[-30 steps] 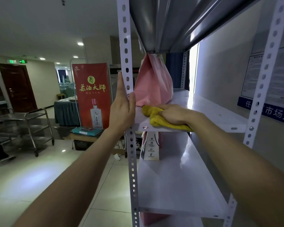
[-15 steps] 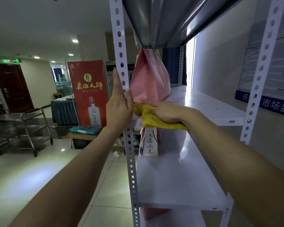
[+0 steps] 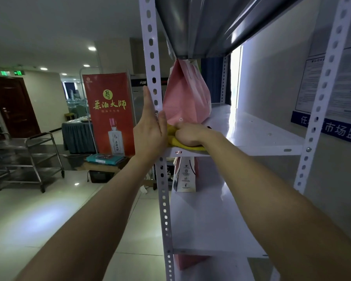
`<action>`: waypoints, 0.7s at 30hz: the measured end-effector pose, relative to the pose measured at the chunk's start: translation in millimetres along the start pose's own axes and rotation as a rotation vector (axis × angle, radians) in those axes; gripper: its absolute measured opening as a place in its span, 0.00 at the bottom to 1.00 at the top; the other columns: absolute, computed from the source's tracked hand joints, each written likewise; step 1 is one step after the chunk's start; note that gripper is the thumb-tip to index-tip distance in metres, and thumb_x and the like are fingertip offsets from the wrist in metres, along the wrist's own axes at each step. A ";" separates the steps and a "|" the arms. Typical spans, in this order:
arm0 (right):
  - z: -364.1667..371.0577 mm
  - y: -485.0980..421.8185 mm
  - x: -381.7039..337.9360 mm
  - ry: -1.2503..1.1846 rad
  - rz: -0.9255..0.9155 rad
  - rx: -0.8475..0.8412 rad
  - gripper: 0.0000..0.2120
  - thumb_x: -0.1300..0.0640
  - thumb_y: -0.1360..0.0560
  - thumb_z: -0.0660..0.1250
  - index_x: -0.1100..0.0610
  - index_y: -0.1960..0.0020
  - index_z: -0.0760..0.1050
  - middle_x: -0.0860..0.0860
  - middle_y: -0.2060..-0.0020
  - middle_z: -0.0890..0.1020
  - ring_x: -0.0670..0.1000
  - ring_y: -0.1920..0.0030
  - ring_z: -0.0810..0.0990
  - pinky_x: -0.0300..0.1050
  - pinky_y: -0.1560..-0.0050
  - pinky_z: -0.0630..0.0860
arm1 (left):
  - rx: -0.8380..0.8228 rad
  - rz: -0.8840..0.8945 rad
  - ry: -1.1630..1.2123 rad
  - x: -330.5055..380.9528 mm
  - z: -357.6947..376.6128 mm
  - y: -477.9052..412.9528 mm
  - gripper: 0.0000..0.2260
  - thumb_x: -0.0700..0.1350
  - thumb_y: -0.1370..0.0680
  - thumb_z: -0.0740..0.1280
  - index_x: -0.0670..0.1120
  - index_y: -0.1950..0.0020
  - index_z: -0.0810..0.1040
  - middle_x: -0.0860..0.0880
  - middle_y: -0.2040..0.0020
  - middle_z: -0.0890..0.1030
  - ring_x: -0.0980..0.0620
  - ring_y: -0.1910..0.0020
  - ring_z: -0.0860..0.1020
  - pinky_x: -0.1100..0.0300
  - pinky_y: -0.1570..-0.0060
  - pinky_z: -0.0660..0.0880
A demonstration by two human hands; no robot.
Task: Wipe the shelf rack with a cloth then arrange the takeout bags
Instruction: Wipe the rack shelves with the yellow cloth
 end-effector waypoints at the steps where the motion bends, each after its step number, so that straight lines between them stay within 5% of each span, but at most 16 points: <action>1: -0.6 5.3 2.9 0.009 -0.003 0.009 0.28 0.46 0.15 0.54 0.47 0.16 0.62 0.55 0.17 0.64 0.61 0.21 0.67 0.59 0.25 0.66 | 0.000 0.004 0.002 0.8 0.4 0.1 0.31 0.59 0.11 0.51 0.52 0.10 0.46 0.50 0.48 0.83 0.61 0.65 0.75 0.71 0.65 0.66; 4: -5.1 25.9 10.4 0.025 -0.033 0.039 0.28 0.45 0.14 0.52 0.42 0.14 0.57 0.53 0.16 0.63 0.60 0.20 0.66 0.59 0.22 0.65 | -0.018 -0.001 -0.022 -0.1 -0.1 -1.5 0.30 0.56 0.10 0.54 0.54 0.10 0.45 0.47 0.29 0.79 0.60 0.59 0.75 0.60 0.58 0.70; 8: -14.9 53.6 46.2 -0.008 0.039 0.073 0.27 0.41 0.15 0.49 0.40 0.16 0.61 0.53 0.19 0.69 0.59 0.24 0.70 0.56 0.26 0.67 | -0.003 0.032 -0.119 2.0 -2.4 1.2 0.30 0.56 0.10 0.53 0.50 0.10 0.48 0.42 0.28 0.77 0.46 0.36 0.78 0.46 0.40 0.76; 11: -30.4 81.0 96.5 -0.015 0.183 0.125 0.33 0.33 0.22 0.46 0.37 0.19 0.63 0.50 0.20 0.70 0.59 0.24 0.71 0.60 0.26 0.67 | 0.117 0.048 -0.280 10.6 -9.8 7.2 0.28 0.54 0.10 0.57 0.50 0.11 0.55 0.44 0.16 0.67 0.44 0.18 0.65 0.41 0.20 0.62; 14: -46.8 103.4 145.7 0.014 0.324 0.138 0.36 0.34 0.25 0.45 0.38 0.17 0.60 0.50 0.17 0.64 0.59 0.20 0.65 0.63 0.22 0.63 | 0.172 0.266 -0.290 40.0 -3.3 9.6 0.29 0.45 0.17 0.65 0.44 0.16 0.66 0.43 0.16 0.66 0.43 0.15 0.62 0.39 0.18 0.58; 17: -58.9 114.5 176.3 -0.001 0.428 0.163 0.41 0.33 0.29 0.44 0.41 0.17 0.62 0.51 0.17 0.65 0.60 0.21 0.66 0.63 0.23 0.63 | -0.008 0.434 -0.216 77.1 24.7 9.0 0.23 0.45 0.19 0.65 0.42 0.23 0.73 0.42 0.22 0.73 0.42 0.19 0.68 0.40 0.20 0.63; 21: -61.1 99.0 189.8 -0.030 0.475 0.135 0.43 0.30 0.30 0.47 0.41 0.17 0.61 0.51 0.17 0.63 0.61 0.19 0.63 0.64 0.22 0.61 | -0.382 0.231 -0.242 78.0 67.5 -5.4 0.23 0.53 0.17 0.57 0.43 0.27 0.75 0.41 0.28 0.77 0.39 0.28 0.73 0.44 0.25 0.67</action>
Point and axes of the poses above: each hand's wrist, its own y-axis away from the middle knuckle, its own z-axis out of the palm, x = y × z, the point moved 5 cm from there along -y, towards the middle knuckle
